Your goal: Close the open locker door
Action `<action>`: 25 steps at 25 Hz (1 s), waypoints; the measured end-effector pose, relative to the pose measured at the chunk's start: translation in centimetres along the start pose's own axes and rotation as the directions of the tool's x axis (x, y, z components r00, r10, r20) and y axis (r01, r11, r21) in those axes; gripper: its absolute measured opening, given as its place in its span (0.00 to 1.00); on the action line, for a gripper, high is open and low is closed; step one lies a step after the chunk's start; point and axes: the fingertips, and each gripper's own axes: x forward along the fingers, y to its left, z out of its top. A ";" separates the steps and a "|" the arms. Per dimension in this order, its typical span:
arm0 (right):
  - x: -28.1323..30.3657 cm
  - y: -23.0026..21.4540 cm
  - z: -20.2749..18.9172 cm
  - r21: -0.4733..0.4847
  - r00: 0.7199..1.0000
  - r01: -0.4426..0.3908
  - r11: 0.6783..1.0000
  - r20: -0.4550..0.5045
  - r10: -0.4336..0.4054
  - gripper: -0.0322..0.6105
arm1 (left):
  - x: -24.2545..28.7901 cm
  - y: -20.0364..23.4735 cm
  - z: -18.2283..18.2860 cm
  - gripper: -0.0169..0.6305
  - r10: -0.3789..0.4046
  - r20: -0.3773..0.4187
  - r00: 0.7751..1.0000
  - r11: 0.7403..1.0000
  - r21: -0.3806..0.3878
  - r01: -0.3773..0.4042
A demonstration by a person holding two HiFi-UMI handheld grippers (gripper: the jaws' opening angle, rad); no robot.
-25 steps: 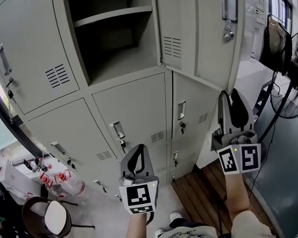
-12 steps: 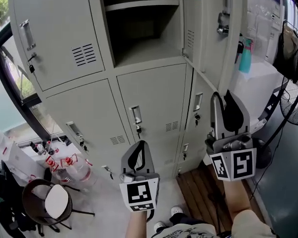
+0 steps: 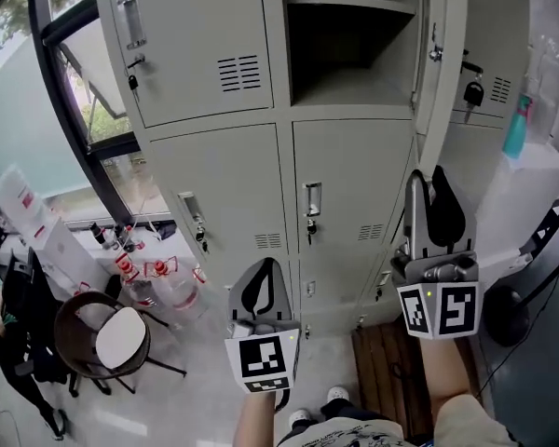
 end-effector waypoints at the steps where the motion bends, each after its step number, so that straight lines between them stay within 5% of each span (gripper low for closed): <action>1: 0.3 0.5 -0.2 0.006 1.000 -0.010 1.000 0.004 0.010 0.21 | -0.3 0.7 0.0 0.03 0.021 -0.002 1.000 1.000 0.000 -0.021; 15: 4.4 5.2 -2.8 0.111 0.993 -0.112 0.988 0.049 0.107 0.19 | -2.9 6.4 -1.2 0.03 0.240 -0.037 0.970 0.970 0.032 -0.239; 25: 7.2 7.4 -5.1 0.145 0.985 -0.169 0.975 0.043 0.164 0.19 | -2.9 8.3 -1.9 0.03 0.324 -0.053 0.945 0.946 0.045 -0.322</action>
